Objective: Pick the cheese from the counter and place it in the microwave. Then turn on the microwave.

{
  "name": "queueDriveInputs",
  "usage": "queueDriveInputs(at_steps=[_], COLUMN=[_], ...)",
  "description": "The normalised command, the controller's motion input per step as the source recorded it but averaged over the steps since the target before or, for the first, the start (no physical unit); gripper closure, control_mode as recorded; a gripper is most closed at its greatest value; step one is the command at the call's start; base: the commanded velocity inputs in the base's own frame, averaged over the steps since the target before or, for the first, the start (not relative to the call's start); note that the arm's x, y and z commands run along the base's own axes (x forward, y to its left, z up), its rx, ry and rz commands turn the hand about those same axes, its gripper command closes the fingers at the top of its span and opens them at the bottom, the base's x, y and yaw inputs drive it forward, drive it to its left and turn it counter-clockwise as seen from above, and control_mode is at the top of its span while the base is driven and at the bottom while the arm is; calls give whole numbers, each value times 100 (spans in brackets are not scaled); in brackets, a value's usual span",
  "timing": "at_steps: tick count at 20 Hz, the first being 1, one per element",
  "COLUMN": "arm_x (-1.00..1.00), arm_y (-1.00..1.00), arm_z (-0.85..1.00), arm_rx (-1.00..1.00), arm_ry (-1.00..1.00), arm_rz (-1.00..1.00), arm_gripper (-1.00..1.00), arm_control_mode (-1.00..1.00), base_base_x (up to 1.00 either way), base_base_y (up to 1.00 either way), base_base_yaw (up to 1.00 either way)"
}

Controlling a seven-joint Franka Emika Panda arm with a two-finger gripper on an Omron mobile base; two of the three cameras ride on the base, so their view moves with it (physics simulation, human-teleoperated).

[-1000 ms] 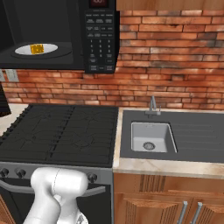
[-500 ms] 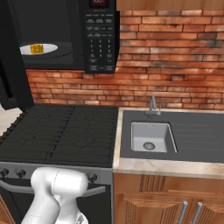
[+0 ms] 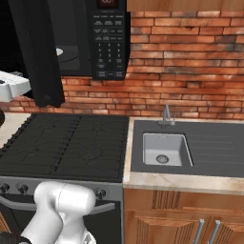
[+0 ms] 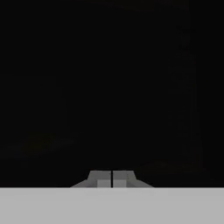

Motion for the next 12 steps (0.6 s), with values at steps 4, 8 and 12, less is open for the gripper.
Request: queueDriveInputs(at_steps=[4,8,12], arm_x=[58,65,66], arm_y=[-19,-14,-5], arm_z=[0,0,0], arm_rx=[0,0,0], arm_ry=[0,2,3], arm_rz=[10,13,16], arm_gripper=[100,100,100], arm_control_mode=[-100,-100,-100], base_base_x=[0,0,0], base_base_y=[0,0,0], base_base_yaw=[0,0,0])
